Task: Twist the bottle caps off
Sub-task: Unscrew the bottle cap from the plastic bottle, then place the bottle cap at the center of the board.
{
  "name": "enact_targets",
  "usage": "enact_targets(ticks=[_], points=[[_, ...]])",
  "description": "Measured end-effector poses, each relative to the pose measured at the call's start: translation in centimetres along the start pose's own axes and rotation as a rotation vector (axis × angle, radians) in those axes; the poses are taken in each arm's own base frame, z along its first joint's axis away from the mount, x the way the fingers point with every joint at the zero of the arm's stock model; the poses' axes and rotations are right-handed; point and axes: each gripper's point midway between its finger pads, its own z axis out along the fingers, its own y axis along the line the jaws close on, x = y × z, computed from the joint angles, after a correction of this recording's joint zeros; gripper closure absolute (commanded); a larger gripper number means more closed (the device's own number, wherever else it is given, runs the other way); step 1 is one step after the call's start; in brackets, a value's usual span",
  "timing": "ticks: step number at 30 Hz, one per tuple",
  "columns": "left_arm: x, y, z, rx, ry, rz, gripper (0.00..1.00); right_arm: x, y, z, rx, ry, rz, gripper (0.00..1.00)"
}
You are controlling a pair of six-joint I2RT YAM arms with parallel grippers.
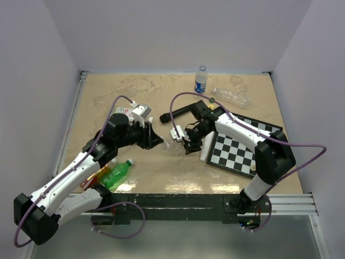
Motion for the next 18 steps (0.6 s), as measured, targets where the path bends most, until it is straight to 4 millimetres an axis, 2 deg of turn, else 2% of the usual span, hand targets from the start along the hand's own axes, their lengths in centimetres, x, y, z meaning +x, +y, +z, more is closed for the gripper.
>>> enact_targets(ticks=[4, 6, 10, 14, 18], points=[[-0.9, 1.7, 0.3, -0.127, -0.003, -0.130, 1.00, 0.0, 0.1, 0.0, -0.004, 0.000, 0.002, 0.91], [-1.1, 2.8, -0.1, -0.198, -0.024, -0.145, 1.00, 0.0, 0.1, 0.0, -0.003, 0.001, 0.002, 0.91], [-3.1, 5.9, -1.6, -0.366, -0.125, -0.138, 1.00, 0.0, 0.1, 0.0, -0.004, 0.000, 0.002, 0.91], [-6.3, 11.3, -2.1, -0.535, -0.205, -0.181, 1.00, -0.1, 0.2, -0.1, -0.003, 0.000, 0.001, 0.91], [-9.2, 17.3, -0.5, -0.672, -0.209, -0.230, 1.00, -0.4, 0.2, -0.4, 0.004, -0.006, -0.007, 0.91]])
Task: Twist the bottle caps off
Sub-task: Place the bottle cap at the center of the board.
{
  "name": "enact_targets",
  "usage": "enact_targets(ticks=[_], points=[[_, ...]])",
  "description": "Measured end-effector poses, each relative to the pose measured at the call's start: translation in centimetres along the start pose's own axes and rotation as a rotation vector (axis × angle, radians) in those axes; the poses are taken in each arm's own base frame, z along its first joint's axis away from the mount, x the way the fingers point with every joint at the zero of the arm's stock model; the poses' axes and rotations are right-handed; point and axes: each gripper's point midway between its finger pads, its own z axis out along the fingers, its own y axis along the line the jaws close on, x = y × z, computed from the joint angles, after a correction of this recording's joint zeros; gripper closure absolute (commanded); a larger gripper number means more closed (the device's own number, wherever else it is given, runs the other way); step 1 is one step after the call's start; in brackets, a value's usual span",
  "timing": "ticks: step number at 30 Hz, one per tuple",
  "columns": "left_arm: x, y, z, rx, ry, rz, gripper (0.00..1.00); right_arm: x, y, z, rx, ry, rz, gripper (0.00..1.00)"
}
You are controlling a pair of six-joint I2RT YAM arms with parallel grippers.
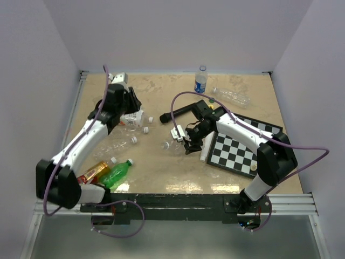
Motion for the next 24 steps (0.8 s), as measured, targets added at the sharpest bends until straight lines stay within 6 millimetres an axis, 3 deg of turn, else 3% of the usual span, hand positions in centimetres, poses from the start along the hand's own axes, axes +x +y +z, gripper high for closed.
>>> enact_targets(ticks=[6, 10, 16, 24], points=[[-3.7, 4.3, 9.8, -0.137, 0.032, -0.044, 1.00, -0.4, 0.0, -0.3, 0.009, -0.008, -0.010, 0.91], [-5.1, 8.0, 14.5, -0.206, 0.059, -0.061, 1.00, -0.4, 0.0, -0.3, 0.009, -0.008, -0.010, 0.91], [-5.1, 13.0, 19.1, -0.291, 0.116, -0.075, 1.00, -0.4, 0.0, -0.3, 0.009, -0.008, -0.009, 0.91], [-2.2, 17.3, 21.5, -0.386, 0.206, -0.070, 0.88, -0.4, 0.0, -0.3, 0.009, -0.008, -0.010, 0.90]])
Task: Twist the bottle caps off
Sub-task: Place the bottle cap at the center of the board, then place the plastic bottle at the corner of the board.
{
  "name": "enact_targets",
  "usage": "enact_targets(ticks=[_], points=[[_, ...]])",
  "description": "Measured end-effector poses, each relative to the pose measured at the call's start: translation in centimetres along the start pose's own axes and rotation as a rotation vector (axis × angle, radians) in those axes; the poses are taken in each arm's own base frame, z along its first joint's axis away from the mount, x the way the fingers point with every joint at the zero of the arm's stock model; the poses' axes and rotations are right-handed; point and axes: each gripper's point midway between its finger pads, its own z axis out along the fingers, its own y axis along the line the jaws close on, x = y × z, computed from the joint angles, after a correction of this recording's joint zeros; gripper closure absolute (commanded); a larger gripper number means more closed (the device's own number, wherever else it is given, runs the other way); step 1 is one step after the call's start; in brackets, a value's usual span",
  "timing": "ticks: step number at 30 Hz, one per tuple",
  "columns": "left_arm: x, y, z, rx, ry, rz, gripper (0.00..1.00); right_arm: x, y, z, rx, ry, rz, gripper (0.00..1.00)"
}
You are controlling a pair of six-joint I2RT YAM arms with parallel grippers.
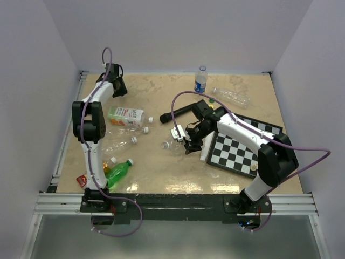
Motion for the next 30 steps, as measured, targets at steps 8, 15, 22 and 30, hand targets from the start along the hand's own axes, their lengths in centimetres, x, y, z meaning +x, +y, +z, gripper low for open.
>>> enact_targets(ticks=[8, 15, 22, 30], points=[[1.0, 1.3, 1.3, -0.035, 0.032, -0.005, 0.49, 0.0, 0.0, 0.0, 0.001, 0.000, 0.001, 0.91], [0.6, 1.8, 1.3, -0.039, 0.024, 0.013, 0.32, 0.2, -0.1, -0.2, 0.005, 0.000, 0.005, 0.91], [-1.0, -0.5, -2.4, 0.090, -0.001, 0.009, 0.29, 0.1, -0.3, -0.2, 0.015, -0.008, 0.027, 0.90], [-1.3, -7.3, -22.2, 0.643, -0.294, 0.068, 0.21, -2.0, -2.2, -1.2, 0.075, -0.176, 0.191, 0.90]])
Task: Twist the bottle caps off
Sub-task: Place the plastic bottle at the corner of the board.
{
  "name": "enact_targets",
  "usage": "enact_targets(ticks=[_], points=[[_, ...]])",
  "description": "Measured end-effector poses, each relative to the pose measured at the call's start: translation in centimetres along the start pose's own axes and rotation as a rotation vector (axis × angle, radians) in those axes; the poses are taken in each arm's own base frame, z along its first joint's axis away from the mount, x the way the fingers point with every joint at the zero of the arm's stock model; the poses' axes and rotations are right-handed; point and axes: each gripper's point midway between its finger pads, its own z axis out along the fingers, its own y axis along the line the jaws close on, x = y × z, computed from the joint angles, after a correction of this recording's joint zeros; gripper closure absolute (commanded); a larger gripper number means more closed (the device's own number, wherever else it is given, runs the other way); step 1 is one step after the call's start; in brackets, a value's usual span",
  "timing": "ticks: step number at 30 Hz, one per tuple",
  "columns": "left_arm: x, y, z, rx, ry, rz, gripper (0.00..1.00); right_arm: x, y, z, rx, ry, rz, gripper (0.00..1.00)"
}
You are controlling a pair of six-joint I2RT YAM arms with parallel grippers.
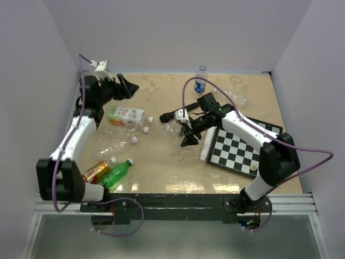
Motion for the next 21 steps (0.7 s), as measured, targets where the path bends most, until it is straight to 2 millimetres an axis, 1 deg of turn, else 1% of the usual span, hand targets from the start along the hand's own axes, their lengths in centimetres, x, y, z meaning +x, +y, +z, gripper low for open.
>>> enact_targets(ticks=[1, 3, 4, 5, 6, 9, 11, 12, 14, 16, 21], points=[[-0.3, -2.9, -2.1, 0.111, -0.063, 0.025, 0.21, -0.5, -0.3, -0.2, 0.009, -0.033, 0.030, 0.90], [0.2, -6.6, -4.9, 0.266, -0.124, 0.058, 0.20, -1.8, -1.0, -0.7, 0.028, -0.103, 0.086, 0.90], [1.0, -8.2, -6.1, 0.341, -0.140, 0.067, 0.20, -2.2, -1.3, -0.9, 0.033, -0.127, 0.102, 0.90], [2.2, -9.8, -7.0, 0.417, -0.137, 0.070, 0.20, -2.9, -1.6, -1.1, 0.037, -0.160, 0.123, 0.90], [3.4, -10.9, -7.5, 0.470, -0.123, 0.069, 0.20, -3.2, -1.7, -1.2, 0.038, -0.178, 0.132, 0.90], [6.6, -14.0, -8.0, 0.590, -0.047, 0.053, 0.18, -4.2, -1.7, -1.2, 0.024, -0.221, 0.159, 0.90], [7.8, -16.1, -8.6, 0.667, -0.010, 0.053, 0.18, -4.6, -1.6, -1.2, 0.013, -0.239, 0.168, 0.89], [7.8, -16.8, -8.9, 0.689, -0.012, 0.058, 0.18, -4.8, -1.5, -1.2, 0.006, -0.248, 0.168, 0.89], [7.6, -17.3, -9.0, 0.704, -0.024, 0.061, 0.18, -5.2, -1.4, -1.3, -0.004, -0.265, 0.165, 0.89], [7.5, -17.6, -9.2, 0.716, -0.024, 0.057, 0.18, -5.2, -1.5, -1.4, -0.001, -0.268, 0.170, 0.89], [8.0, -19.0, -9.8, 0.769, -0.010, 0.059, 0.18, -5.2, -1.6, -1.5, 0.003, -0.268, 0.186, 0.89]])
